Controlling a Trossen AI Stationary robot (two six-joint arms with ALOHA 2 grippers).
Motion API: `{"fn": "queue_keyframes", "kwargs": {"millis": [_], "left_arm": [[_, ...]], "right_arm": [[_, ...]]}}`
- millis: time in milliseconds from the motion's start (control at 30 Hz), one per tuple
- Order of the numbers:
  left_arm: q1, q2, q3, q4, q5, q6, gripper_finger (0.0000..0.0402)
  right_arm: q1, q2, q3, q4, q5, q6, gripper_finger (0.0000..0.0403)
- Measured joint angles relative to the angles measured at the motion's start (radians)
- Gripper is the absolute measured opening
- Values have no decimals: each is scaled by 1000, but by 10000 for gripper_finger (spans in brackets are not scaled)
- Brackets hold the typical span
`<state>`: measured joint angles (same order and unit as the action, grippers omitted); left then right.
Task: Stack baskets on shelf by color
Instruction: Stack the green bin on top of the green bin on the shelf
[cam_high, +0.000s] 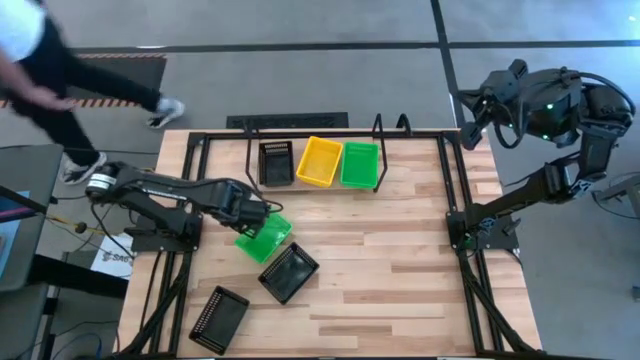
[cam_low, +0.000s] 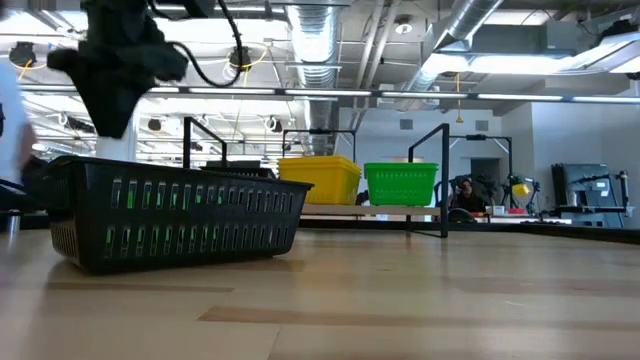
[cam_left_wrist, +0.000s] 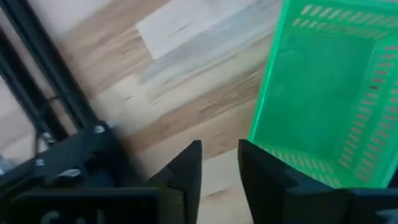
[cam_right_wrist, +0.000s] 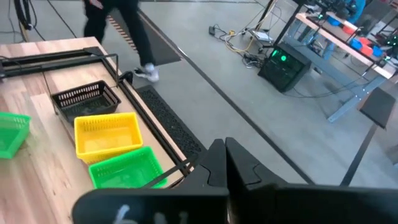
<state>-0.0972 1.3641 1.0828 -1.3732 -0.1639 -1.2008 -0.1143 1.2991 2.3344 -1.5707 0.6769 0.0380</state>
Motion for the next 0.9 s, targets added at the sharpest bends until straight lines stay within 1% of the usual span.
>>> {"fn": "queue_keyframes", "kwargs": {"millis": [233, 400, 467, 633, 700, 900], "left_arm": [[34, 13, -106, 258, 1, 6, 161], [40, 30, -128, 275, 19, -16, 191], [40, 31, -137, 271, 20, -16, 195], [40, 61, -159, 358, 18, -26, 197], [40, 81, -174, 407, 21, -27, 197], [40, 159, -191, 436, 50, -24, 197]], "right_arm": [[0, 43, 0, 0, 0, -1, 3], [0, 59, 0, 0, 0, -28, 3], [0, 63, 0, 0, 0, -42, 3], [0, 59, 0, 0, 0, -47, 3], [0, 51, -1, -1, -1, -55, 3], [0, 34, 0, 0, 0, -65, 3]]}}
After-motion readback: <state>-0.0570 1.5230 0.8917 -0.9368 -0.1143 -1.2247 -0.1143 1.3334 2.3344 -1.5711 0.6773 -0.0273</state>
